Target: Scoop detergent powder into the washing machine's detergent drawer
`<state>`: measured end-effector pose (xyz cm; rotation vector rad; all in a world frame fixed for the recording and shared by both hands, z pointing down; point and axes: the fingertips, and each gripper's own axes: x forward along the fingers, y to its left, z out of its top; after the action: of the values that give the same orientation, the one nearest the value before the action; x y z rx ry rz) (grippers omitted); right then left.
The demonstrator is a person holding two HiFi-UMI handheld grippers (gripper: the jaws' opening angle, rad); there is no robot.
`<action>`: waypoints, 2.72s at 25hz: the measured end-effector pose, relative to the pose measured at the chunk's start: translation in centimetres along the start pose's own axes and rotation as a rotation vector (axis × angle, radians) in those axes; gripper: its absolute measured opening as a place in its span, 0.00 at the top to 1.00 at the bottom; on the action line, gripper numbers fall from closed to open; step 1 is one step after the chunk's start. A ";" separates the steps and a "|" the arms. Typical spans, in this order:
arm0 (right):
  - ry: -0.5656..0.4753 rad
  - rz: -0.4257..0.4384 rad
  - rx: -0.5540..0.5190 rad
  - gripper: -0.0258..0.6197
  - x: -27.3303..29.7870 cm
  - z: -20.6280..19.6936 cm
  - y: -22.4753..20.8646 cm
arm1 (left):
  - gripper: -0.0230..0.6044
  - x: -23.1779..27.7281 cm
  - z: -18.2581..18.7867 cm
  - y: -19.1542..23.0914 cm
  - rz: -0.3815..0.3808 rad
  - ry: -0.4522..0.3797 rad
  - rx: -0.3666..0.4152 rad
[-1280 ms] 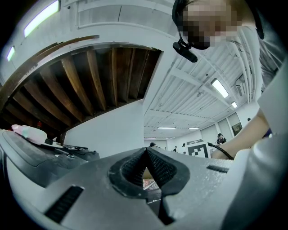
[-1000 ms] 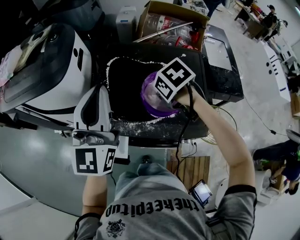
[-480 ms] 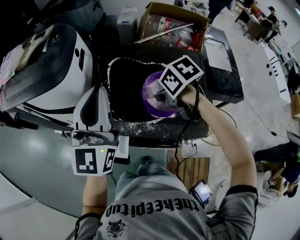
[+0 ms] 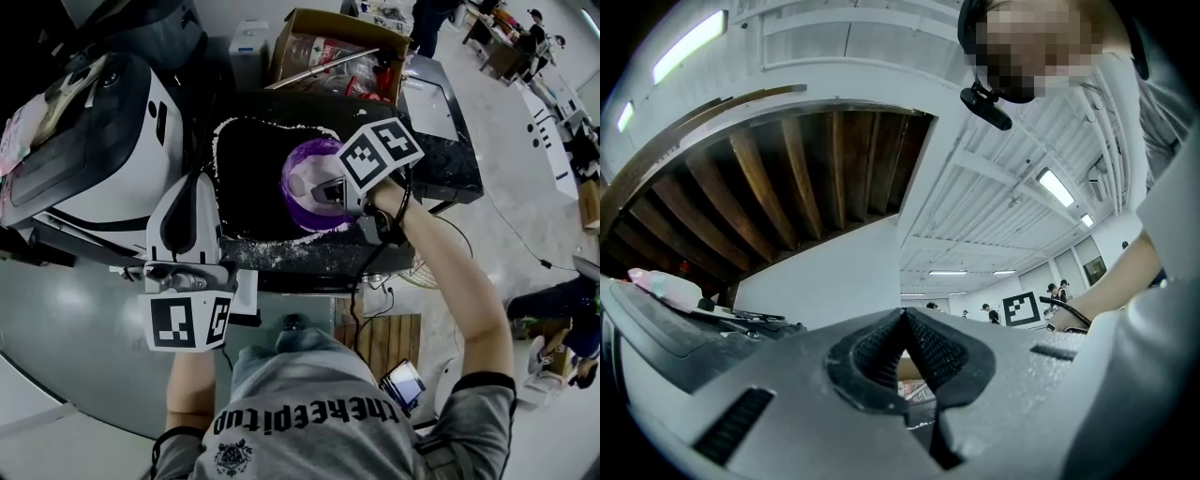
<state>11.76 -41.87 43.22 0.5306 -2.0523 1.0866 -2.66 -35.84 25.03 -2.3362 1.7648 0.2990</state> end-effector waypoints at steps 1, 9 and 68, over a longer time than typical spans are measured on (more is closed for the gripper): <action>-0.023 -0.008 0.006 0.95 -0.2 0.0 -0.1 | 0.96 -0.1 0.1 0.0 -0.002 -0.001 0.001; -0.222 -0.049 0.044 0.95 -1.5 -0.2 0.5 | 0.96 -1.4 1.1 0.1 -0.025 -0.005 0.003; -0.800 0.026 0.412 0.95 9.6 -11.6 18.5 | 0.96 -19.8 3.3 9.7 -0.195 0.032 -0.021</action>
<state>-1.46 -22.09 45.09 1.3188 -2.4918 1.4827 -17.40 -19.25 26.98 -2.5168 1.5384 0.2517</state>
